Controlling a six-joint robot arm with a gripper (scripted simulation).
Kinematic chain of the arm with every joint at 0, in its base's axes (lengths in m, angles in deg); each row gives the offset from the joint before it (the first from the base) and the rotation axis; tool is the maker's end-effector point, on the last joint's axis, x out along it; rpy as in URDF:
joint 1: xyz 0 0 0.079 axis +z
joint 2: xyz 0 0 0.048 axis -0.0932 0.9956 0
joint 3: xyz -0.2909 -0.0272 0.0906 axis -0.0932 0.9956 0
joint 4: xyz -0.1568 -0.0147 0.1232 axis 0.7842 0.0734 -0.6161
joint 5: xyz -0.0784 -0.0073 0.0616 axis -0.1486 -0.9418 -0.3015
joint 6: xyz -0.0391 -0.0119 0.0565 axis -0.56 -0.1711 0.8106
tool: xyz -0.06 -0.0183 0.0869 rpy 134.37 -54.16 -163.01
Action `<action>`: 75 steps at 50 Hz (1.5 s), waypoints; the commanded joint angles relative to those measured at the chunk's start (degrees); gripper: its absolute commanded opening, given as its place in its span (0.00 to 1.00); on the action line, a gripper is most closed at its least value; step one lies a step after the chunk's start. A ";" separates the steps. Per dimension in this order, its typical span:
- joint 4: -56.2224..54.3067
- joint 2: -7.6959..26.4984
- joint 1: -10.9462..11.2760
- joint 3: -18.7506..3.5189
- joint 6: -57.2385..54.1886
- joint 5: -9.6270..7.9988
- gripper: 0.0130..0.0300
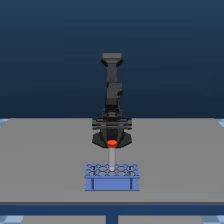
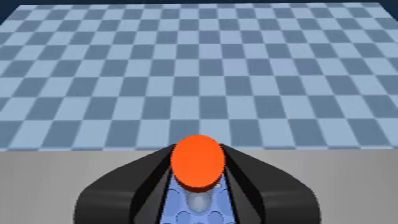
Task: Pick up the centrifuge tube on the rack
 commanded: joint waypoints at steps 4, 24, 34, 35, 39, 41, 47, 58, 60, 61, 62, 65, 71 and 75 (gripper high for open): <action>-2.01 -0.17 0.00 -0.19 -2.42 -0.38 0.00; -2.01 -0.69 0.00 -0.80 -2.42 -1.51 0.00; -2.26 -1.17 0.00 -1.38 -2.67 -2.56 0.00; -2.26 -1.17 0.00 -1.38 -2.67 -2.56 0.00; -2.34 -1.56 0.00 -1.89 -2.75 -3.46 0.00; -2.34 -1.82 0.00 -2.25 -2.75 -4.08 0.00; -2.41 -2.43 0.00 -3.15 -2.82 -5.60 0.00; -2.46 -3.28 0.00 -4.56 -2.87 -7.86 0.00; -2.46 -3.28 0.00 -4.56 -2.87 -7.86 0.00; -2.46 -3.32 0.00 -4.63 -2.87 -7.97 0.00; -2.46 -3.32 0.00 -4.63 -2.87 -7.97 0.00; -2.46 -3.33 0.00 -4.64 -2.87 -7.98 0.00; -2.46 -3.33 0.00 -4.64 -2.87 -7.98 0.00; -2.46 -3.33 0.00 -4.64 -2.87 -7.98 0.00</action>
